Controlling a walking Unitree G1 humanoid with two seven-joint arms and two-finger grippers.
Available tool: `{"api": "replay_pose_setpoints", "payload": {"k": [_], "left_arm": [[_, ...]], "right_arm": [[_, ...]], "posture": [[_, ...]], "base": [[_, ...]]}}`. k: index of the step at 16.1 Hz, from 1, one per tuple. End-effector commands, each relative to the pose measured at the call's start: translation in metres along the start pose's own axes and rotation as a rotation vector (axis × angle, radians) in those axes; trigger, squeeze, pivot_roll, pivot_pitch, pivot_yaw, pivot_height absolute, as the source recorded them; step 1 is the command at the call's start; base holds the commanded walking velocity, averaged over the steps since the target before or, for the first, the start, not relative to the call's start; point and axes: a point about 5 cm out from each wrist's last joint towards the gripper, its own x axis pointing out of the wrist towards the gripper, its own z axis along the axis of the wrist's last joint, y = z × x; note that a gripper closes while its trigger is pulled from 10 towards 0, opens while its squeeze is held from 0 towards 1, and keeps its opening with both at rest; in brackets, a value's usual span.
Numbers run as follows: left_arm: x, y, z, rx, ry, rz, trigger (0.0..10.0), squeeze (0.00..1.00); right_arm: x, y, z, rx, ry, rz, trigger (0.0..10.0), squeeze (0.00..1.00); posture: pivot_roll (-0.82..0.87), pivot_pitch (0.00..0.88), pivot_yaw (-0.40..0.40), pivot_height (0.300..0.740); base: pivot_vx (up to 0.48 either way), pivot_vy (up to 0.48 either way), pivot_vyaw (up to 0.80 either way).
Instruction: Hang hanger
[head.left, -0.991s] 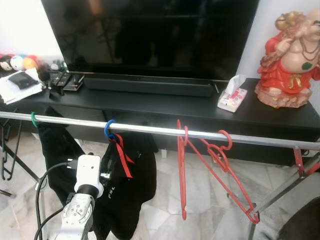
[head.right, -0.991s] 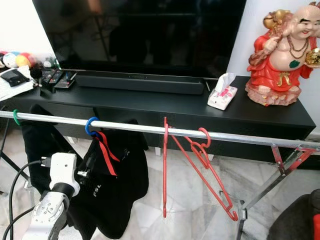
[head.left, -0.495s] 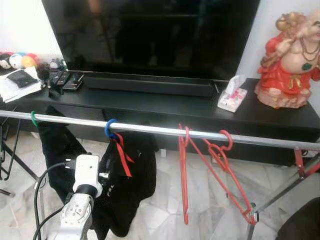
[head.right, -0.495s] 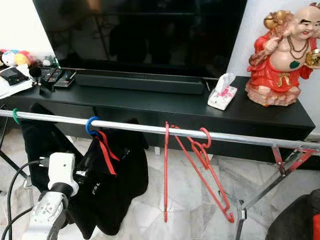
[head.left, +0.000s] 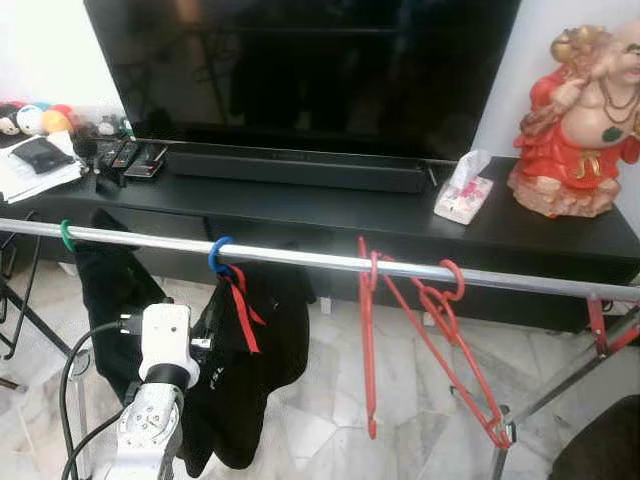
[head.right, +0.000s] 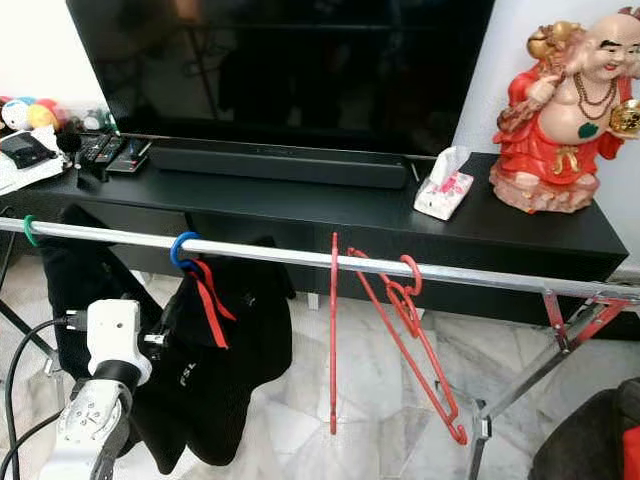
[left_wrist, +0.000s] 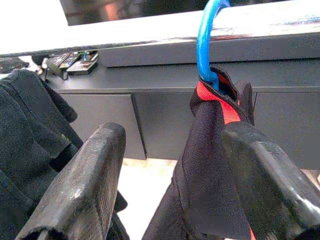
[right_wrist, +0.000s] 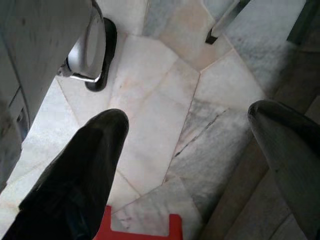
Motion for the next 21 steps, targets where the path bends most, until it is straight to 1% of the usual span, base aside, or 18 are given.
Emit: {"api": "replay_pose_setpoints", "payload": {"k": [1,2,3,4,5,7,10,12,16,21], "left_arm": [[0.001,0.001,0.004,-0.012,-0.017,0.011,10.0,0.0],[0.001,0.001,0.004,-0.015,-0.018,0.012,10.0,0.0],[0.001,0.0,0.004,-0.019,-0.018,0.011,10.0,0.0],[0.001,0.0,0.004,-0.022,-0.017,0.009,10.0,0.0],[0.0,-0.002,0.003,-0.022,-0.013,0.002,10.0,0.0],[0.0,-0.002,0.003,-0.021,-0.012,-0.001,10.0,0.0],[0.001,-0.001,0.005,-0.025,-0.018,-0.002,10.0,0.0],[0.0,-0.003,0.005,-0.042,-0.016,-0.007,10.0,0.0],[-0.001,-0.004,0.004,-0.046,-0.012,-0.004,10.0,0.0],[0.0,-0.003,0.005,-0.045,-0.013,0.001,10.0,0.0]], "right_arm": [[0.0,-0.009,0.006,0.065,-0.036,-0.035,10.0,0.0],[-0.001,-0.014,0.009,0.186,-0.051,-0.068,10.0,0.0],[-0.001,-0.022,0.012,0.368,-0.075,-0.107,10.0,0.0],[-0.001,-0.024,0.014,0.472,-0.092,-0.113,10.0,0.0],[-0.001,-0.024,0.017,0.518,-0.106,-0.103,10.0,0.0],[-0.001,-0.024,0.017,0.471,-0.109,-0.097,10.0,0.0],[-0.001,-0.025,0.021,0.464,-0.128,-0.079,10.0,0.0],[-0.001,-0.016,0.014,0.469,-0.132,-0.063,10.0,0.0],[-0.001,-0.016,0.014,0.457,-0.138,-0.055,10.0,0.0],[-0.001,-0.015,0.015,0.436,-0.142,-0.039,10.0,0.0]], "posture": [[-0.03,0.0,-0.027,0.74],[-0.03,0.0,-0.027,0.74],[-0.03,0.0,-0.026,0.74],[-0.03,0.0,-0.026,0.74],[-0.03,0.0,-0.024,0.74],[-0.03,0.0,-0.021,0.74],[-0.03,0.0,-0.019,0.74],[-0.03,0.0,-0.02,0.74],[-0.03,0.0,-0.024,0.74],[-0.03,0.0,-0.023,0.74]], "base": [[0.0,0.0,0.0],[0.0,0.0,0.0],[0.0,0.0,0.0],[0.0,0.0,0.0],[0.0,0.0,0.0],[0.0,0.0,0.0],[0.0,0.0,0.0],[0.0,0.0,0.0],[0.0,0.0,0.0],[0.0,0.0,0.0]]}}
